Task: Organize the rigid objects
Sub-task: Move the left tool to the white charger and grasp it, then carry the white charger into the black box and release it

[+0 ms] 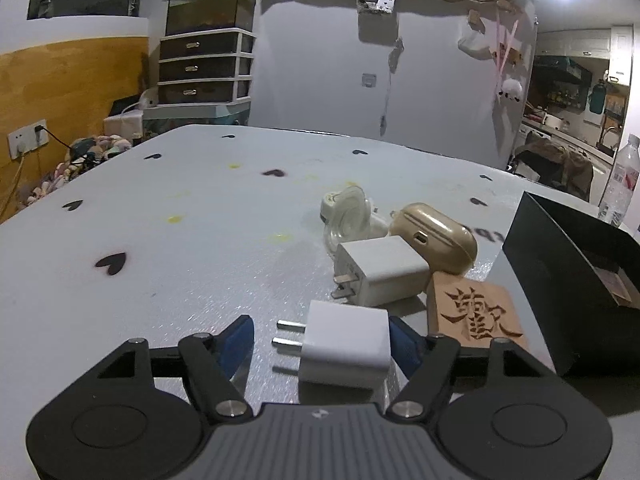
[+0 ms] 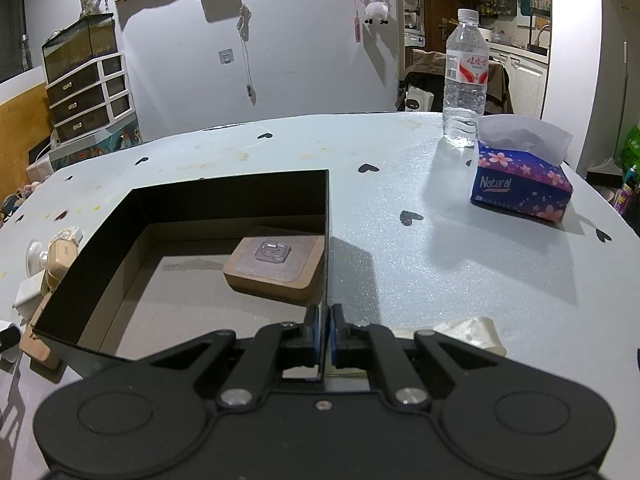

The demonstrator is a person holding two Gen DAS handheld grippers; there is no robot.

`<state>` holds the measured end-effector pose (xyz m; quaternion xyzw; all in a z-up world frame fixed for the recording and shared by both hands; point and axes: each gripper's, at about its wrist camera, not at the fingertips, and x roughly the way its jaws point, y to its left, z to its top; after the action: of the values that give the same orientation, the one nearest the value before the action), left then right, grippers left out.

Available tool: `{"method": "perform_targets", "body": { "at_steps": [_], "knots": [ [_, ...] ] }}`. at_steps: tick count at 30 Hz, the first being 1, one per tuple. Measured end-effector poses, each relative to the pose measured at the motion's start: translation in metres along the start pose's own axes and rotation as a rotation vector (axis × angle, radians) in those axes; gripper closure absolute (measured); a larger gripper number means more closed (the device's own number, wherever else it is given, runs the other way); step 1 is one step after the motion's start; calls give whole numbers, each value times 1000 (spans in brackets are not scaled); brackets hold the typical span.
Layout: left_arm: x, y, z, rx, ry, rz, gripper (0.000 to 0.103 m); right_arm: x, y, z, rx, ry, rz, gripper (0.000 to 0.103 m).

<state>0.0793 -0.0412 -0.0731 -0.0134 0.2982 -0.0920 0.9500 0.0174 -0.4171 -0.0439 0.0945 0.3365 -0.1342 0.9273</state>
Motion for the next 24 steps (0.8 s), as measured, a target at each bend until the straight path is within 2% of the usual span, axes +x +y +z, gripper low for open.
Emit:
{"method": "perform_targets", "body": {
  "at_steps": [3, 8, 12, 17, 24],
  "knots": [
    [0, 0, 1, -5, -2, -19, 44, 0, 0, 0, 1, 0, 0, 97],
    [-5, 0, 1, -34, 5, 10, 44, 0, 0, 0, 1, 0, 1, 97],
    [-18, 0, 12, -58, -23, 8, 44, 0, 0, 0, 1, -1, 0, 97],
    [-38, -25, 30, -19, -58, -58, 44, 0, 0, 0, 1, -1, 0, 97],
    [-34, -74, 55, -14, -19, -231, 44, -1, 0, 0, 0, -1, -1, 97]
  ]
}}
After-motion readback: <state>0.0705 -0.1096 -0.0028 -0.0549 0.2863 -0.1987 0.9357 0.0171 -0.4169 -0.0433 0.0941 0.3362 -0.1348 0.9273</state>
